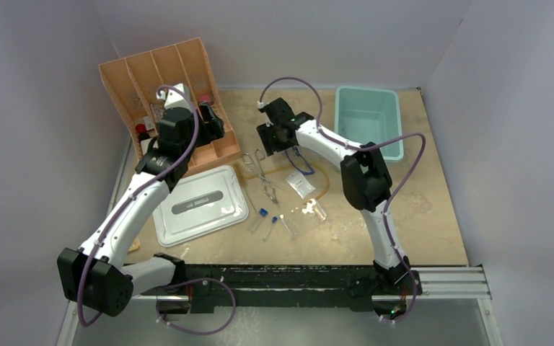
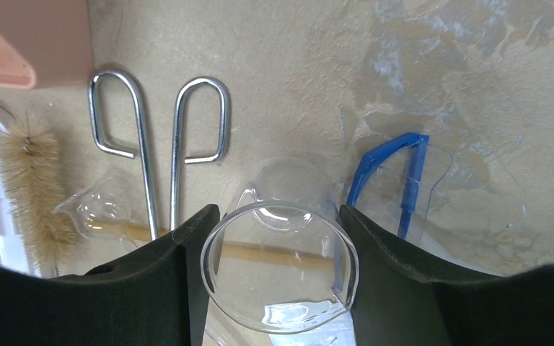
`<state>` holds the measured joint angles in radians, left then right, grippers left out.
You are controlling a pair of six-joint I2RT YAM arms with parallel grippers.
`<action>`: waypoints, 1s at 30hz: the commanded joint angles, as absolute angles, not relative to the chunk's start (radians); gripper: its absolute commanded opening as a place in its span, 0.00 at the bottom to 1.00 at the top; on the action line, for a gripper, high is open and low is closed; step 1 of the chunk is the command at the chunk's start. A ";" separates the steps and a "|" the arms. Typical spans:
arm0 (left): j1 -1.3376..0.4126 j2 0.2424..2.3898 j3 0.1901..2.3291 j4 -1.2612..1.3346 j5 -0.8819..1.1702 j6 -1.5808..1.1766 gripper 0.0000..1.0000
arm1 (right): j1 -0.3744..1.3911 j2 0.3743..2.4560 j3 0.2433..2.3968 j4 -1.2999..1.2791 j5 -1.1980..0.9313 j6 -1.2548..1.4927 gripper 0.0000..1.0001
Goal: Organize the chemistry lab equipment
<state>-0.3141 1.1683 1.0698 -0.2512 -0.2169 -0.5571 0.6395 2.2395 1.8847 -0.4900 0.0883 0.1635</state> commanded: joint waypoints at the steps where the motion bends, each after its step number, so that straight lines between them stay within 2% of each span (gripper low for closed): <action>1: -0.307 1.173 1.115 -0.204 -0.233 -0.548 0.72 | 0.642 2.187 1.973 -0.538 0.095 0.151 0.46; 8: -0.307 1.185 1.107 -0.186 -0.236 -0.552 0.71 | 0.610 2.031 2.033 -0.589 0.088 0.163 0.46; 17: -0.307 1.236 1.127 -0.145 -0.221 -0.564 0.71 | 0.386 1.866 2.047 -0.595 0.133 0.158 0.46; 25: -0.307 1.356 1.216 -0.125 -0.193 -0.548 0.71 | 0.155 1.858 1.988 -0.627 0.212 0.202 0.47; 30: -0.308 1.437 1.258 -0.092 -0.175 -0.572 0.71 | 0.087 1.929 1.943 -0.613 0.208 0.213 0.47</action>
